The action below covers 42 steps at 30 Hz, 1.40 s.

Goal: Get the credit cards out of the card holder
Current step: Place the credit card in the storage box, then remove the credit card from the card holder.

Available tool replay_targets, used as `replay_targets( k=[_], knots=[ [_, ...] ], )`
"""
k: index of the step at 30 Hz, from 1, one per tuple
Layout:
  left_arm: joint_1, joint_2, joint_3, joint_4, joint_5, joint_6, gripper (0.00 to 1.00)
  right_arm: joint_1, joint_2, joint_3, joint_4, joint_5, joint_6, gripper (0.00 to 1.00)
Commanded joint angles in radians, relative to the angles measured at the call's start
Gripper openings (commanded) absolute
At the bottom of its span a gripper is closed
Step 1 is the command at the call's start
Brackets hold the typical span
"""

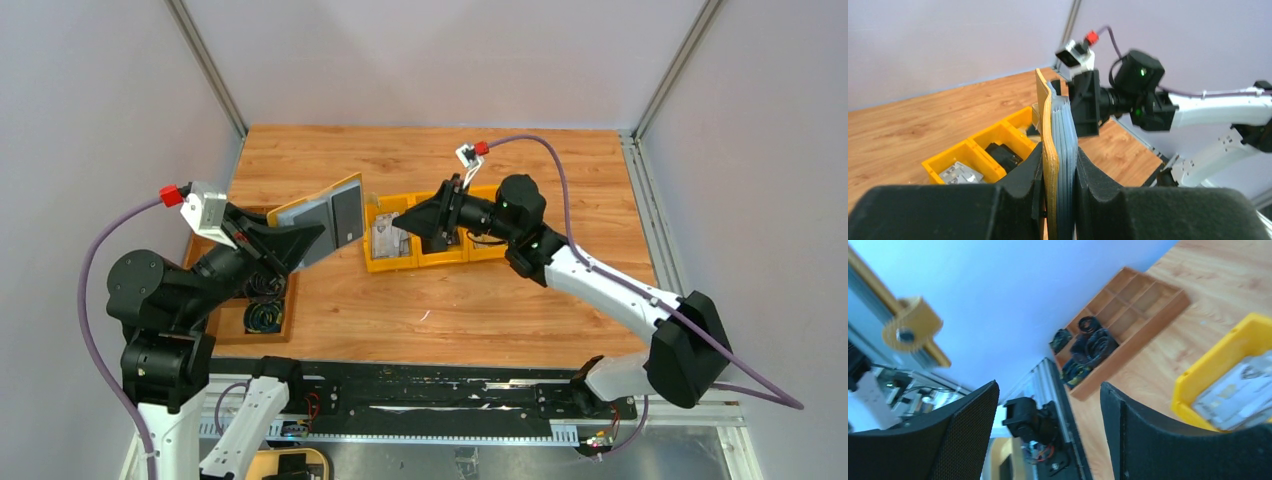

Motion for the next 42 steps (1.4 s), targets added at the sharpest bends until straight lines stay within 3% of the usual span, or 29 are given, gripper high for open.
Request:
replay_targets(
  k=[1,7,17,22,27,29,31,33,35,37,39,42],
  knots=[
    [-0.004,0.003,-0.026,0.137,-0.082,-0.088,0.0,0.045,-0.018,-0.164,0.419,-0.055,0.27,0.77],
    [-0.005,-0.001,-0.046,0.168,-0.069,-0.153,0.0,0.141,0.038,-0.16,0.719,-0.001,0.4,0.78],
    [-0.005,-0.004,-0.057,0.199,-0.055,-0.233,0.0,0.214,0.198,-0.042,0.9,0.072,0.524,0.77],
    [-0.005,-0.006,-0.055,0.164,-0.065,-0.207,0.0,0.215,0.219,-0.031,0.963,0.079,0.584,0.56],
    [-0.004,-0.021,-0.074,0.094,-0.094,-0.174,0.0,0.201,0.232,-0.016,0.987,0.052,0.645,0.18],
    [-0.004,-0.02,-0.065,0.025,-0.116,-0.127,0.19,0.185,0.227,-0.019,0.987,0.03,0.662,0.02],
    [-0.005,-0.017,-0.05,-0.043,-0.144,-0.041,0.47,0.163,0.214,-0.025,0.97,-0.011,0.673,0.0],
    [-0.005,-0.022,-0.037,-0.088,-0.164,0.03,0.67,0.141,0.195,-0.014,0.909,-0.069,0.652,0.0],
    [-0.005,-0.024,-0.021,-0.123,-0.129,0.093,0.8,0.125,0.174,0.019,0.786,-0.18,0.572,0.0],
    [-0.005,-0.013,0.014,-0.176,-0.067,0.188,0.9,0.121,0.149,0.095,0.511,-0.336,0.432,0.0],
    [-0.005,0.008,0.073,-0.245,-0.012,0.263,0.97,0.123,0.134,0.18,0.194,-0.438,0.201,0.0],
    [-0.005,0.046,0.14,-0.346,0.021,0.377,1.0,0.124,0.102,0.286,-0.228,-0.462,-0.121,0.0]
  ],
)
